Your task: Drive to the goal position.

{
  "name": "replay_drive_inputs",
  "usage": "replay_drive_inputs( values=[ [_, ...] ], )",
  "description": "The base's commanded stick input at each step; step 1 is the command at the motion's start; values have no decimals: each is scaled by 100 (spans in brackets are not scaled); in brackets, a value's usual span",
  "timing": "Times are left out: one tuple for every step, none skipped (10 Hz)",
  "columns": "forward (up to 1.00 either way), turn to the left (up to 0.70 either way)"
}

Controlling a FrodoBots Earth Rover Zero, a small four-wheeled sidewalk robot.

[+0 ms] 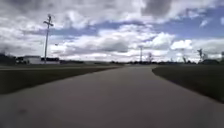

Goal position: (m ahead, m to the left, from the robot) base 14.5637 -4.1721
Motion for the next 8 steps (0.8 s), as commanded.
replay_drive_inputs(
  values=[
    [100,-10],
    [100,-10],
    [100,-10],
    [100,-10],
    [100,-10],
    [100,-10],
    [100,-10],
    [100,-10]
  ],
)
